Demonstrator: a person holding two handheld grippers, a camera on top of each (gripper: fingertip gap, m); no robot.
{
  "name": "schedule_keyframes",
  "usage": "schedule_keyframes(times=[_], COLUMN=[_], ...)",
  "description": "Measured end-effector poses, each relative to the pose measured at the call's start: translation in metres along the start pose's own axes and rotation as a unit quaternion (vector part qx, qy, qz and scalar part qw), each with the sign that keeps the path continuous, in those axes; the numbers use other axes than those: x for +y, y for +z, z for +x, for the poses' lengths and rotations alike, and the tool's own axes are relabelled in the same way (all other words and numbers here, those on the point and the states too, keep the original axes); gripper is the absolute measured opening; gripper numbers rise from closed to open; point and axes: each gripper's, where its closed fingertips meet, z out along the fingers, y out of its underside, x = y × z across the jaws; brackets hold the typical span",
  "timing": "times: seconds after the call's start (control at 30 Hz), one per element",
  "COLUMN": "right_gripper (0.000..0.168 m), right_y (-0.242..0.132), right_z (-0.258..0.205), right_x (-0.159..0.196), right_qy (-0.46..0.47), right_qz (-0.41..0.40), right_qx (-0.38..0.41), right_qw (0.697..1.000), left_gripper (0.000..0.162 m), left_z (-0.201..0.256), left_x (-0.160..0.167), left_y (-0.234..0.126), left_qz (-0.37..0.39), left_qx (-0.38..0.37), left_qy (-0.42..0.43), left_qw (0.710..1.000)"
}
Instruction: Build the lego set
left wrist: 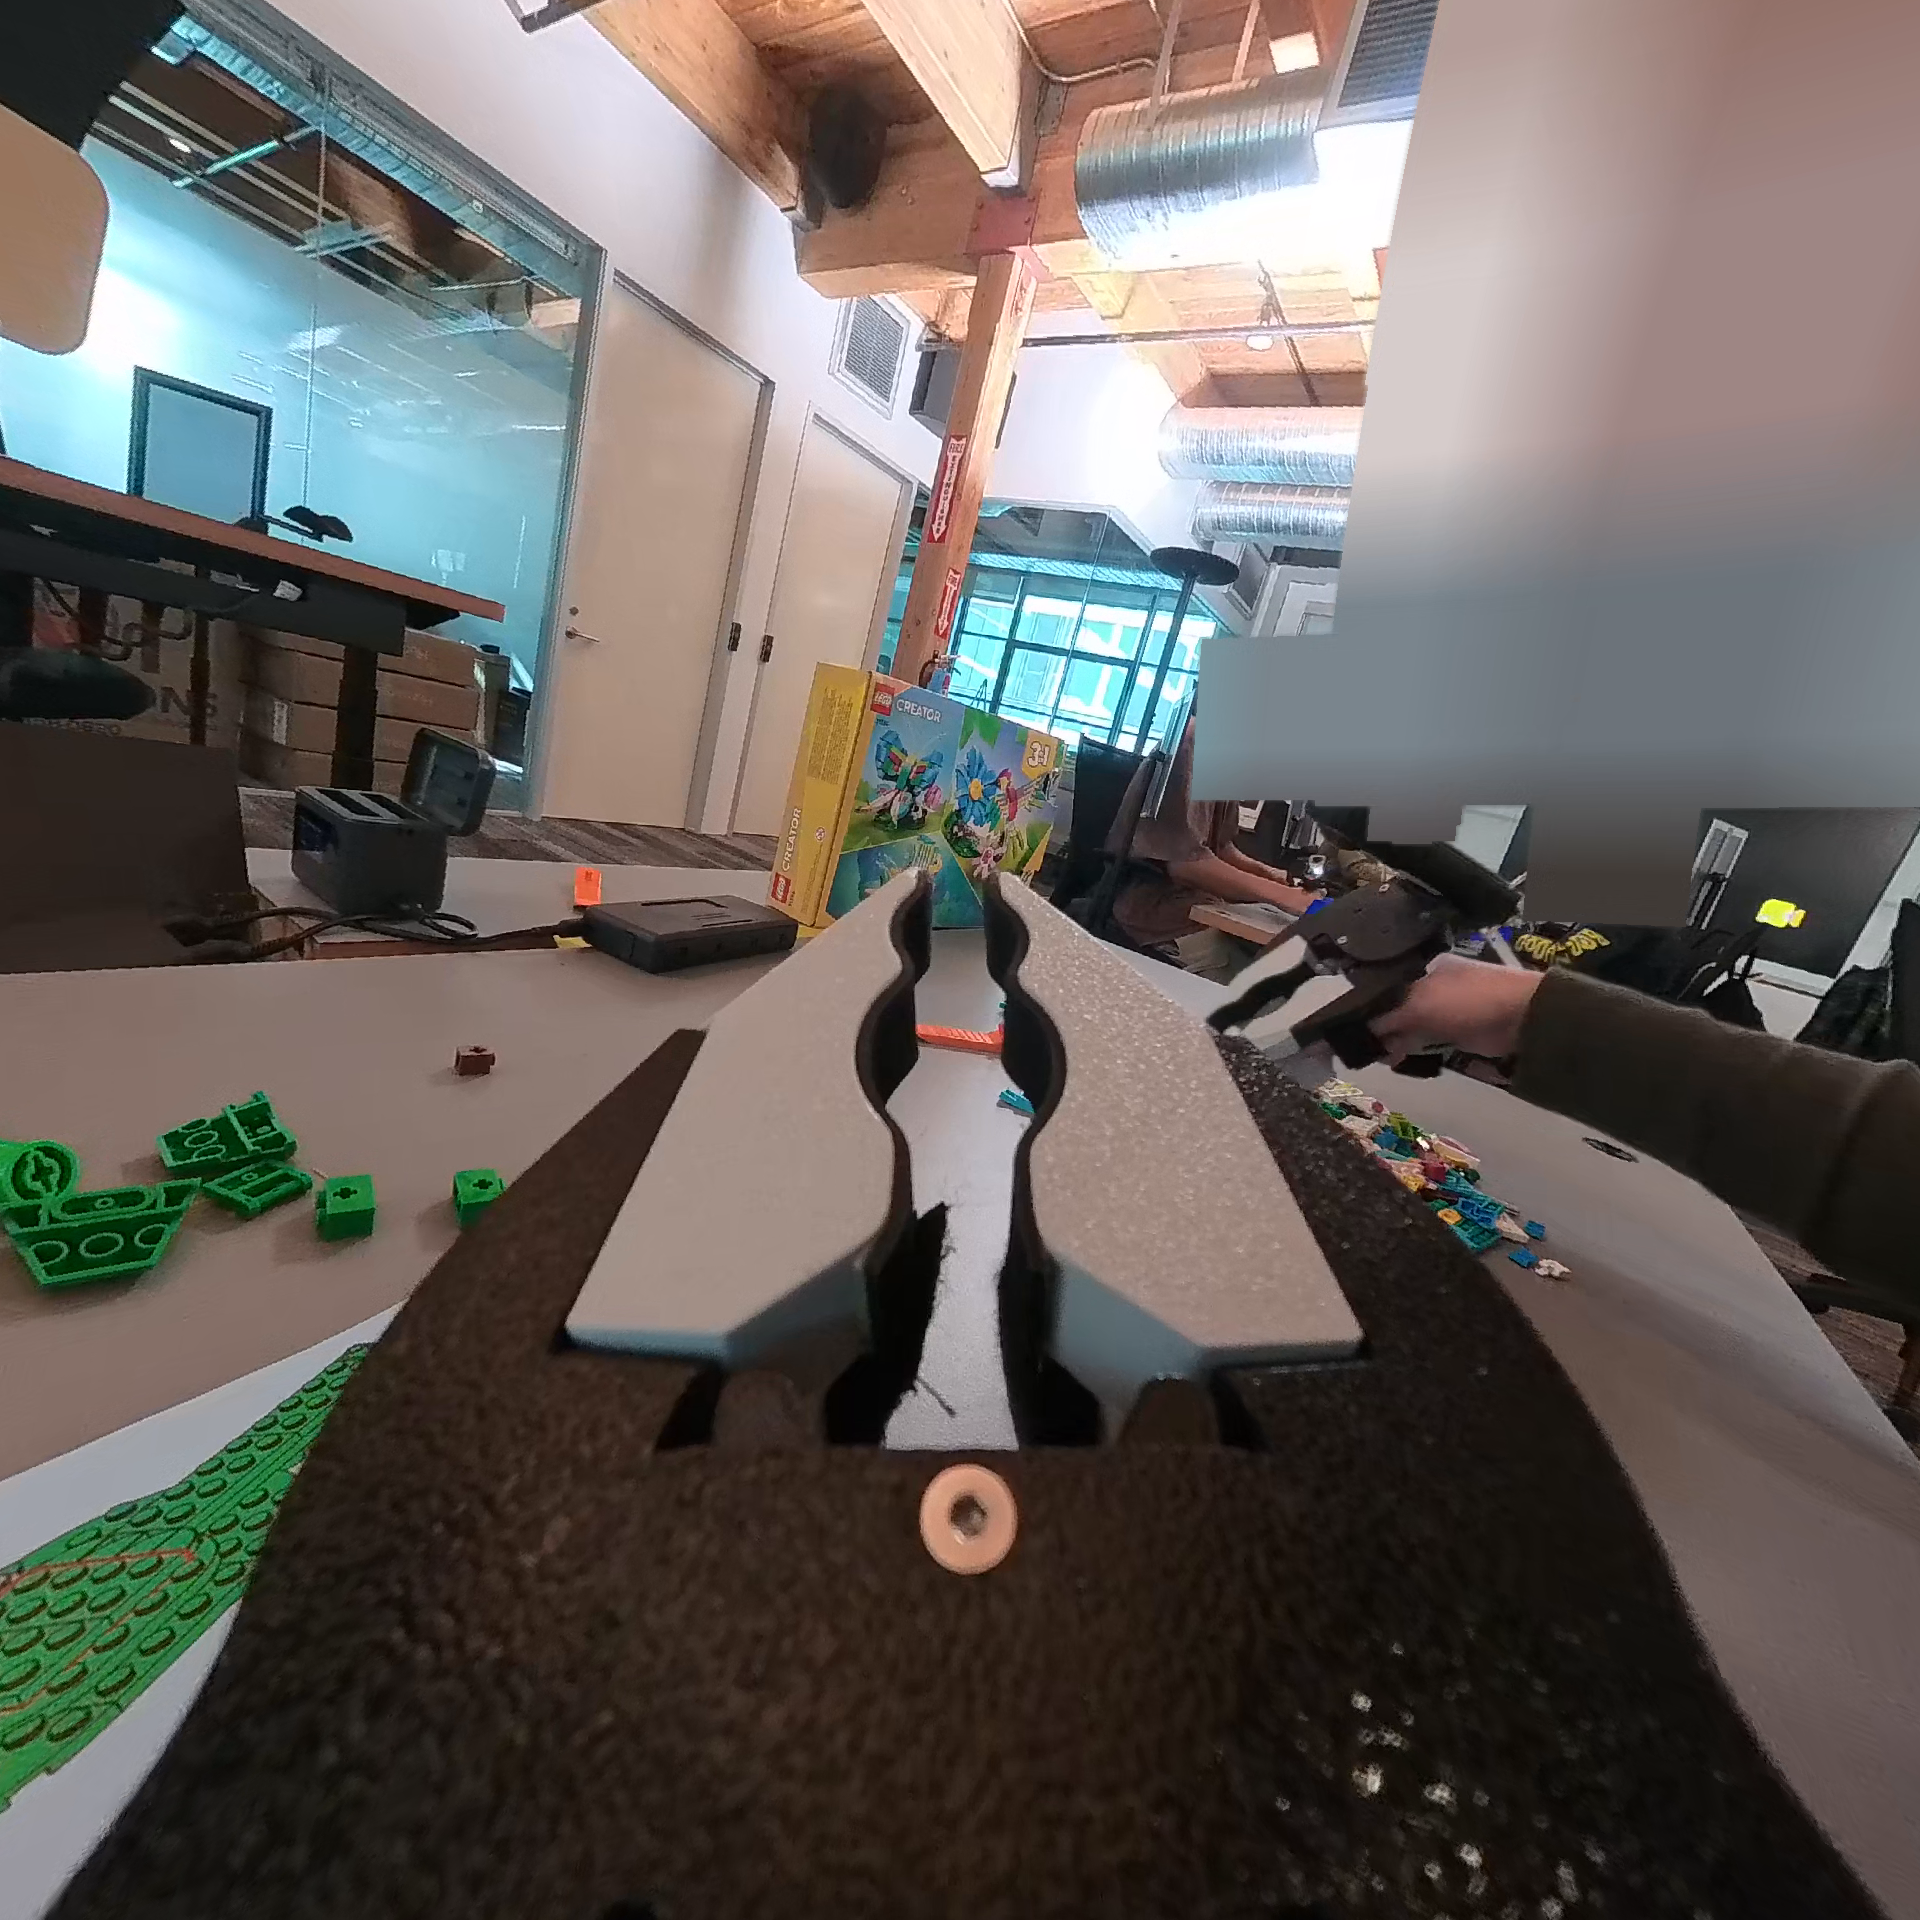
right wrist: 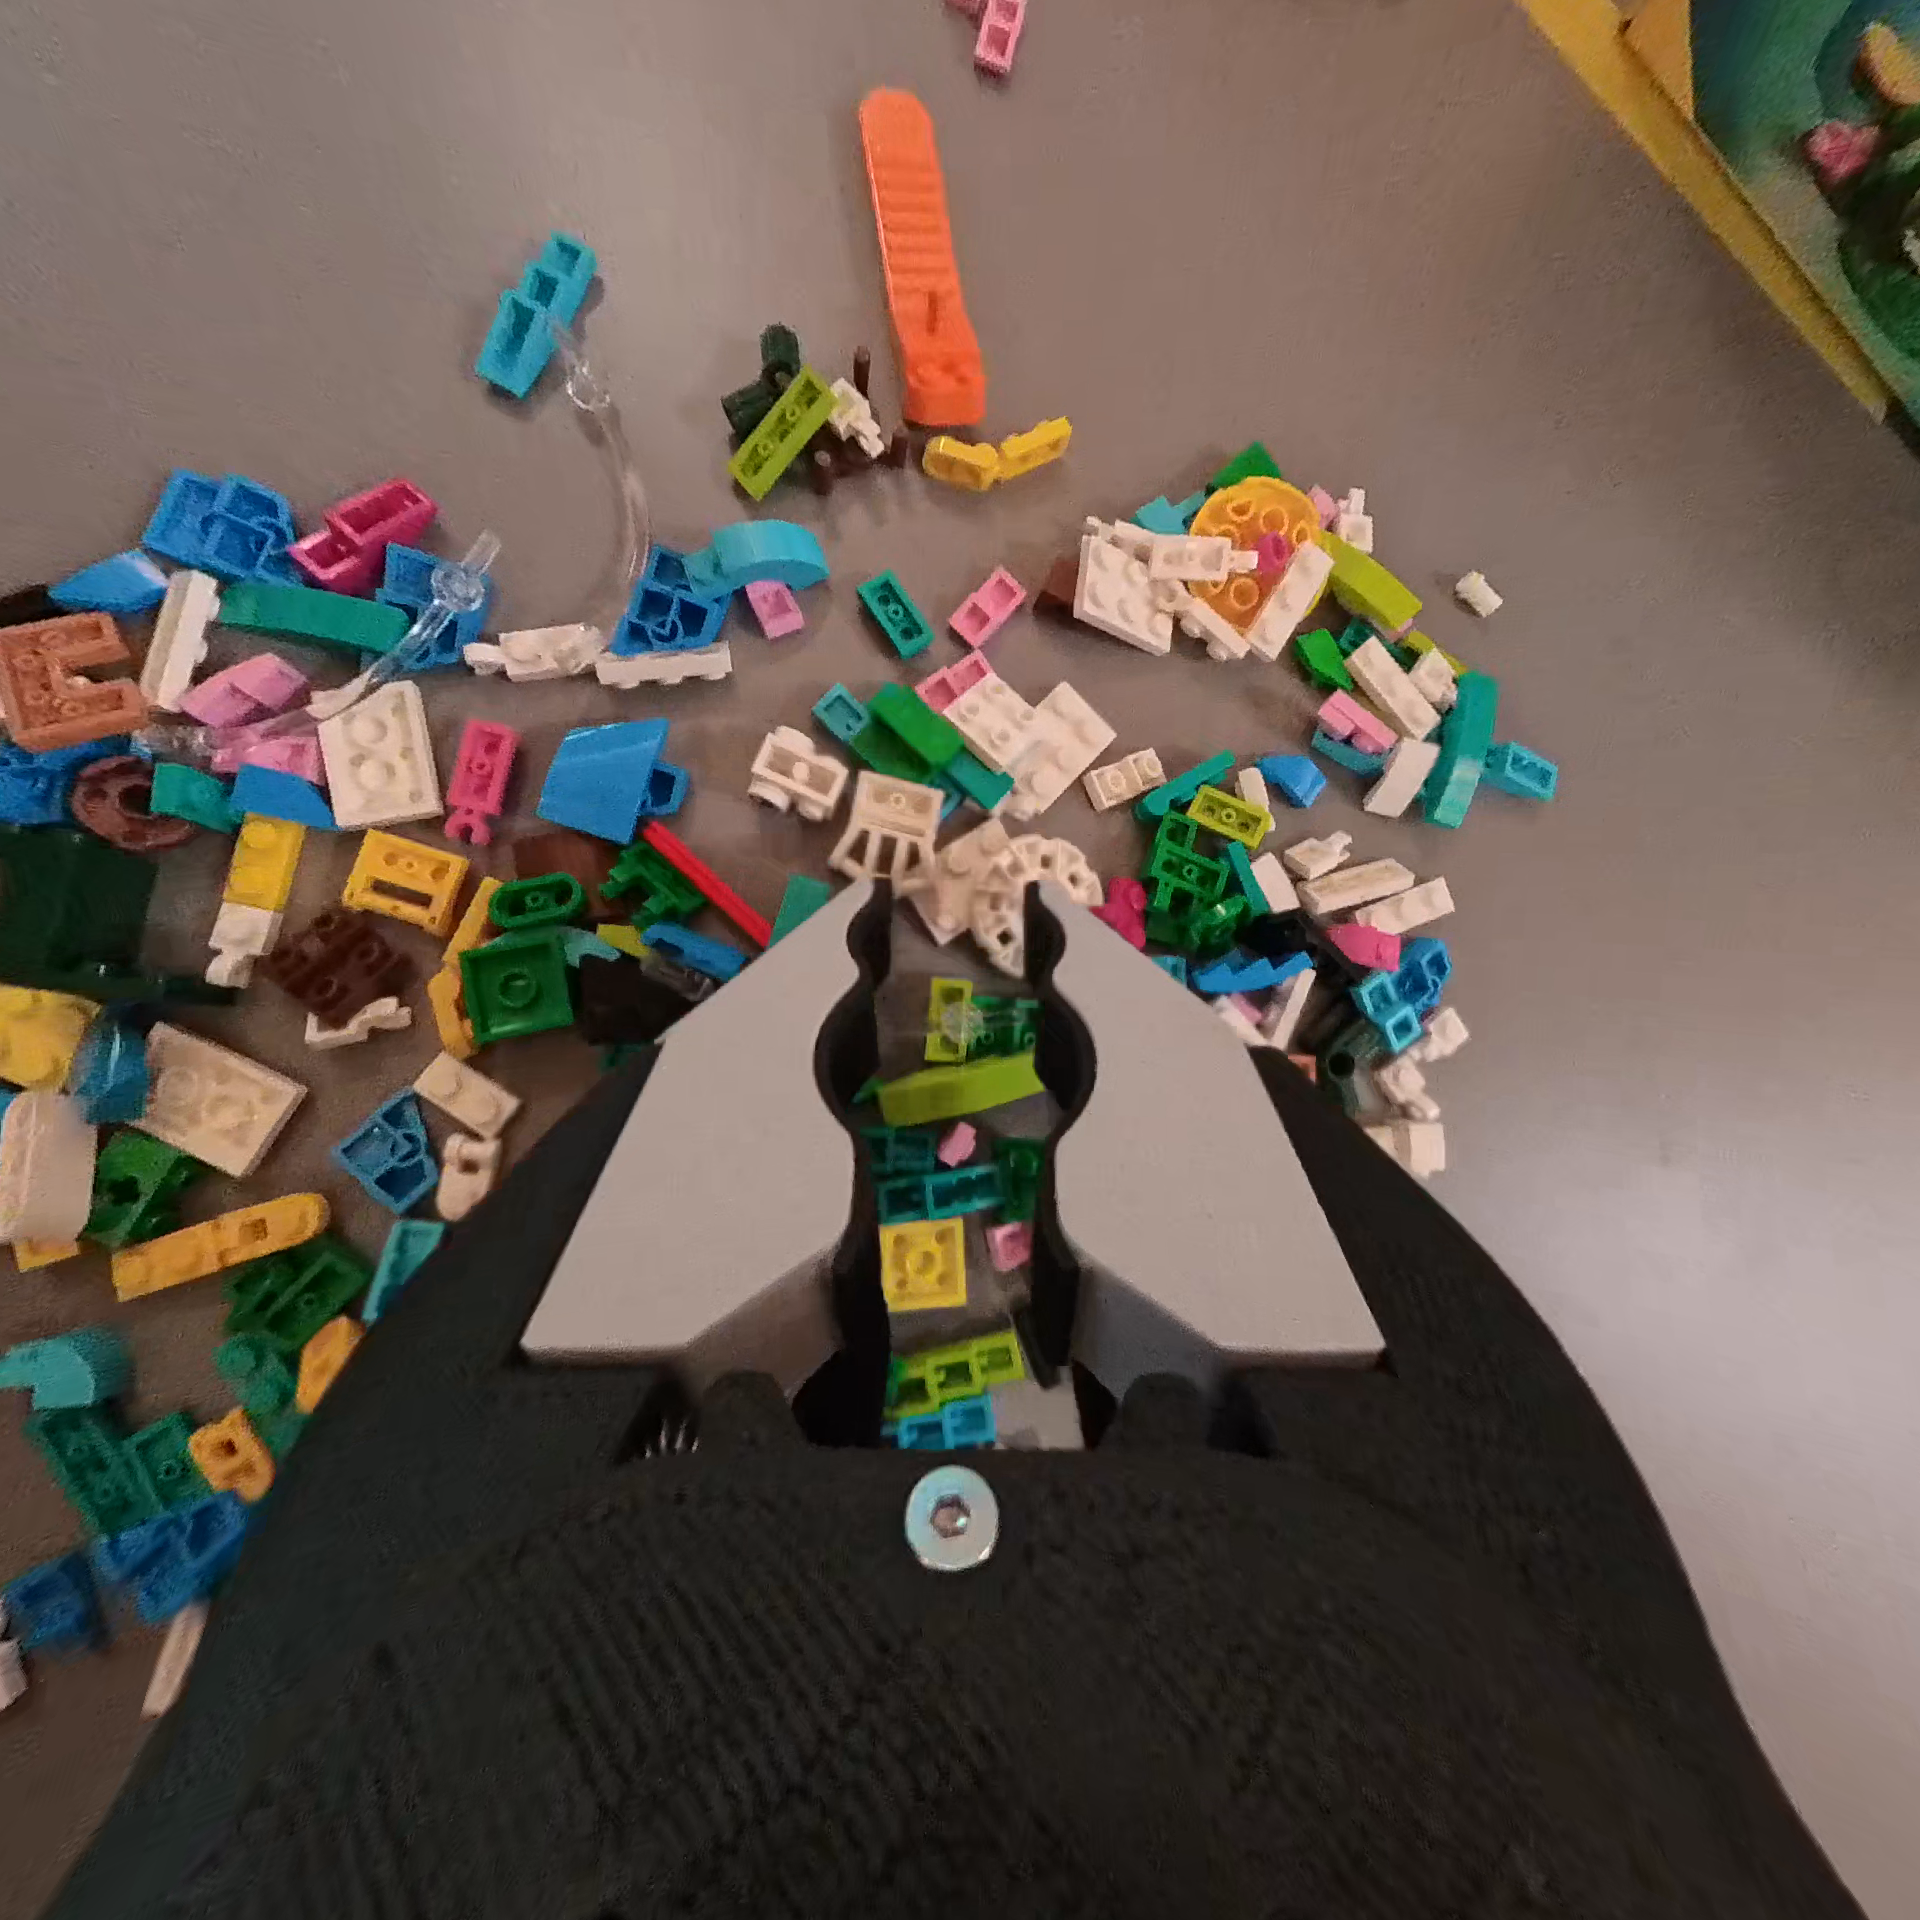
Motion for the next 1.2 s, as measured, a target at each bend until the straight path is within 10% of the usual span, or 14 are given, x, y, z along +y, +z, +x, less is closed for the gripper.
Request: schedule_keyframes(times=[0.53,0.8,1.03,1.2], right_gripper=[0.03,0.033,0.061,0.068], right_y=[-0.01,-0.051,-0.133,-0.157], right_z=[-0.051,-0.013,0.011,-0.014], right_x=[-0.011,-0.041,-0.027,-0.02], right_qy=[-0.036,-0.006,0.131,0.149], right_qz=[0.016,0.133,0.28,0.276], right_qx=[-0.065,0.092,0.309,0.425], right_qw=[0.997,0.987,0.899,0.849], left_gripper=[0.007,0.008,0.009,0.039], left_z=[-0.001,-0.001,0.0,-0.003], left_x=[0.0,0.0,0.001,0.001], left_y=[0.0,0.0,0.0,-0.003], left_qz=[-0.001,-0.001,-0.005,-0.007], left_qx=[0.0,0.0,0.0,-0.04], left_qy=[-0.008,-0.01,-0.009,0.033], left_qw=[1.0,1.0,1.0,0.999])
